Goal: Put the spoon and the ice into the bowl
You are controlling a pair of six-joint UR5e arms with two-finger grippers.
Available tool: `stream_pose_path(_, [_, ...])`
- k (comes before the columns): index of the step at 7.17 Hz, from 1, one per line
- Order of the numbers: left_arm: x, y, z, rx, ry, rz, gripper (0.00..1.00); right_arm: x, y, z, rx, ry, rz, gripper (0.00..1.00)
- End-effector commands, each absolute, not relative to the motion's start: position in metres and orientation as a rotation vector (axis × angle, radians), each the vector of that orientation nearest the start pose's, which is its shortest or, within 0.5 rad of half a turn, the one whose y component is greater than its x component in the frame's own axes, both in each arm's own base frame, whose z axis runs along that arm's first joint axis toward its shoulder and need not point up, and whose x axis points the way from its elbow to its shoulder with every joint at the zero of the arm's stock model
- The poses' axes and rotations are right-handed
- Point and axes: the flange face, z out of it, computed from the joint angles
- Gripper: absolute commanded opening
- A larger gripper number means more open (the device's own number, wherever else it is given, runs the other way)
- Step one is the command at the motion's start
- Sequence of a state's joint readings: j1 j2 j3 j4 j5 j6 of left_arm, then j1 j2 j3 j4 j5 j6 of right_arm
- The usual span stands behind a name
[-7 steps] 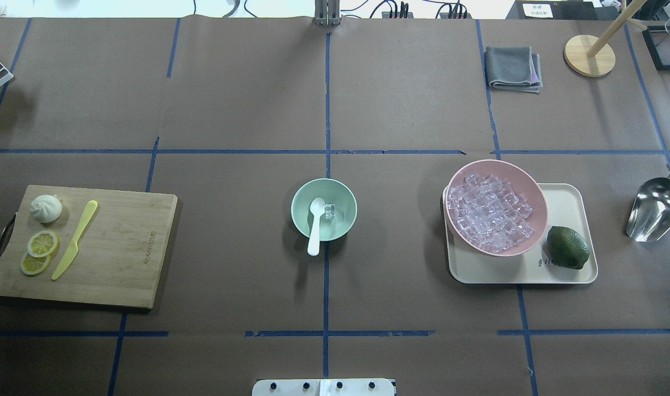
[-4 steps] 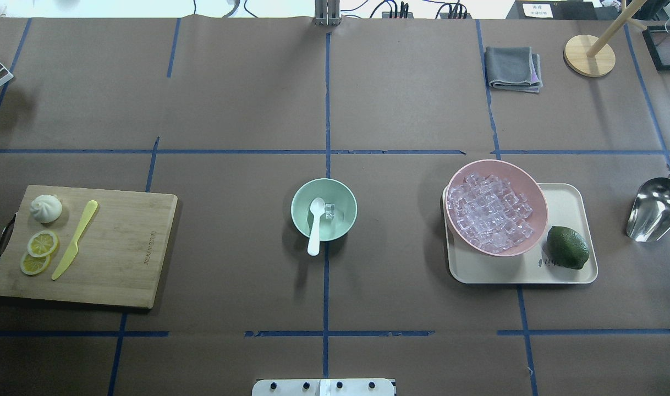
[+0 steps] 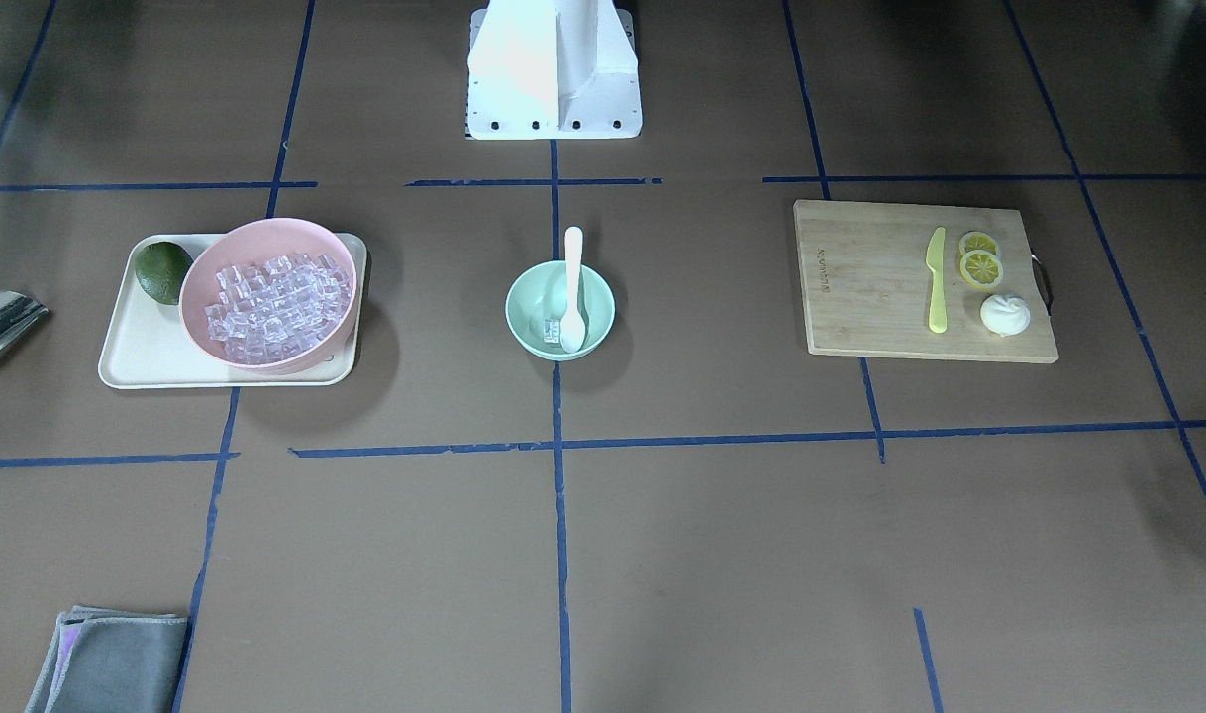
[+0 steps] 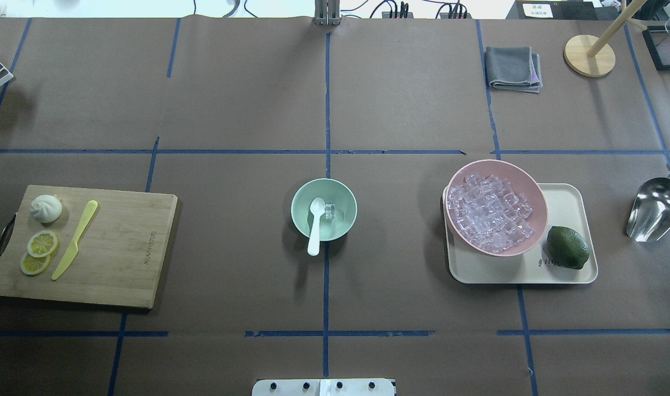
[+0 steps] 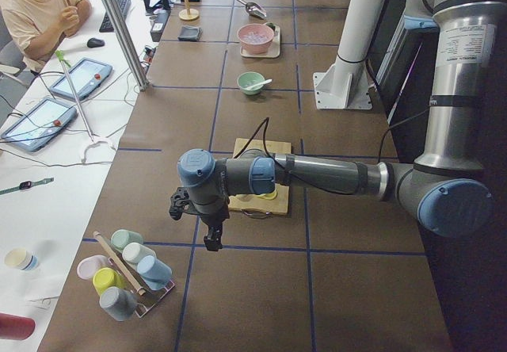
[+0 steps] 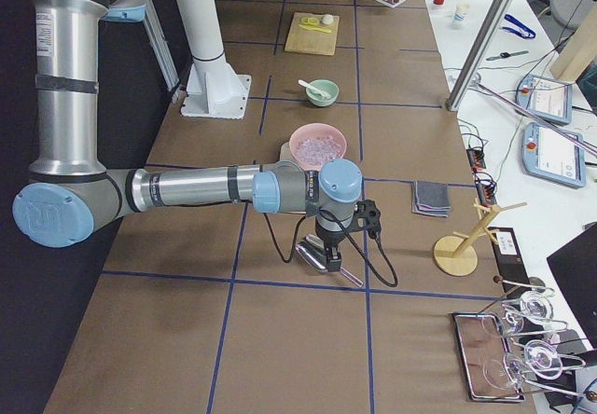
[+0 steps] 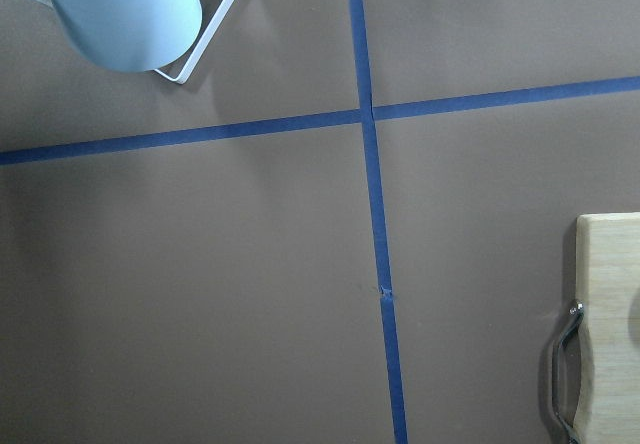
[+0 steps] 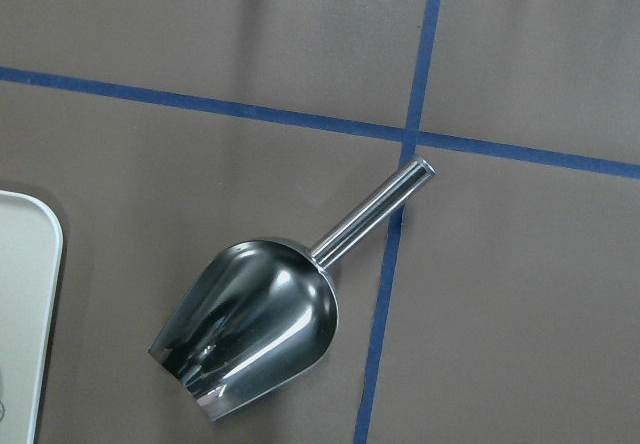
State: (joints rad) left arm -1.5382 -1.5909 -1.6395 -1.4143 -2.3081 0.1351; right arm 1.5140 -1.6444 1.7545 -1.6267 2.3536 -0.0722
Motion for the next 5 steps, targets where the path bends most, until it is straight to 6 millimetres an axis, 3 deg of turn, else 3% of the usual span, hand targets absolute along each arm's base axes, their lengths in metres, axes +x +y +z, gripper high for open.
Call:
stream_pose_path(1, [-0.0497,-0.4948,0.6344,-0.031,0.739,0.134,1.00,0.0366,-0.4660,0.6159,0.047,-0.784,-0.139,1.00])
stream_pose_path(5, [-0.0498,-0.4945,0.6294,-0.021,0.739,0.138,1.00,0.0357,-0.4677,0.6198,0.038,-0.786,-0.136,1.00])
